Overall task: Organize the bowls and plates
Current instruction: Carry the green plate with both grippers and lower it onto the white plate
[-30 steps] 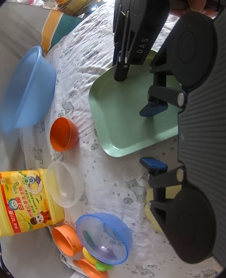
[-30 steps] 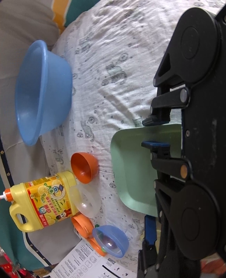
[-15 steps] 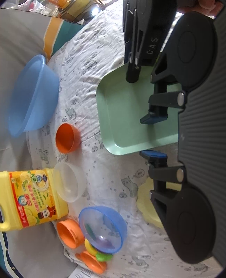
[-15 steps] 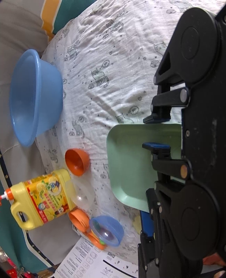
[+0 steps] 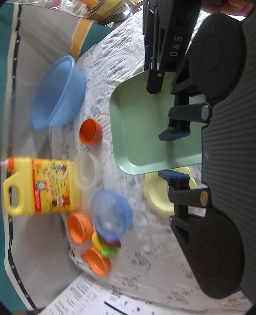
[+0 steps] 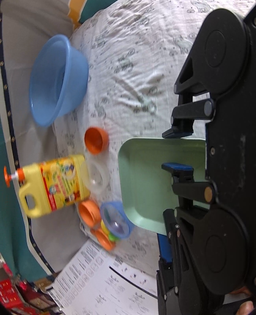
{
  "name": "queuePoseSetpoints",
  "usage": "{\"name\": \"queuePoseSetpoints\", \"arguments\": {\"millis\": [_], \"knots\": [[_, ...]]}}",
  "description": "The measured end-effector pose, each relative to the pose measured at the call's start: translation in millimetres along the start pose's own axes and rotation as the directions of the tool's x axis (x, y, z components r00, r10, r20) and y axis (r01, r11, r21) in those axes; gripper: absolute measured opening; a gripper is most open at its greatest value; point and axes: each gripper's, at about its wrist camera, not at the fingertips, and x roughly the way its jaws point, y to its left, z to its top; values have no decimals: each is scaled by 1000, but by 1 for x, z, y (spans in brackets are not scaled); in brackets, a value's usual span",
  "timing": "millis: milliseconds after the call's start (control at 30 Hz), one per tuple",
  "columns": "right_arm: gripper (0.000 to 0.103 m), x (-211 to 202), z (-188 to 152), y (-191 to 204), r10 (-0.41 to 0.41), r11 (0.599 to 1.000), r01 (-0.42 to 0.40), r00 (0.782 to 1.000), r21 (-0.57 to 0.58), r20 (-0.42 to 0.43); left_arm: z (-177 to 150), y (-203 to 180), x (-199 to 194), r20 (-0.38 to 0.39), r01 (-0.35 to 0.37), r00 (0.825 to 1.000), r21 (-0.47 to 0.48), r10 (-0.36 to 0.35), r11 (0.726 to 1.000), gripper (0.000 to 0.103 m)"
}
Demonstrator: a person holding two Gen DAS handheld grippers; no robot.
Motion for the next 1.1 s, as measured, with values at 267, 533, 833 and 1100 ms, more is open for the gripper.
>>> {"name": "queuePoseSetpoints", "arguments": {"millis": [267, 533, 833, 1100], "knots": [[27, -16, -7, 60, 86, 992, -89, 996, -89, -31, -22, 49, -50, 32, -62, 997, -85, 65, 994, 32], [27, -11, -18, 130, 161, 970, -175, 982, -169, -97, -56, 101, -83, 31, -140, 989, -155, 146, 978, 32], [27, -4, -46, 163, 195, 956, -235, 956, -173, -218, -101, 134, -96, -28, -160, 987, -180, 157, 971, 32], [27, 6, -66, 167, 170, 959, -223, 947, -174, -273, -119, 141, -84, -67, -136, 990, -184, 125, 973, 32]]}}
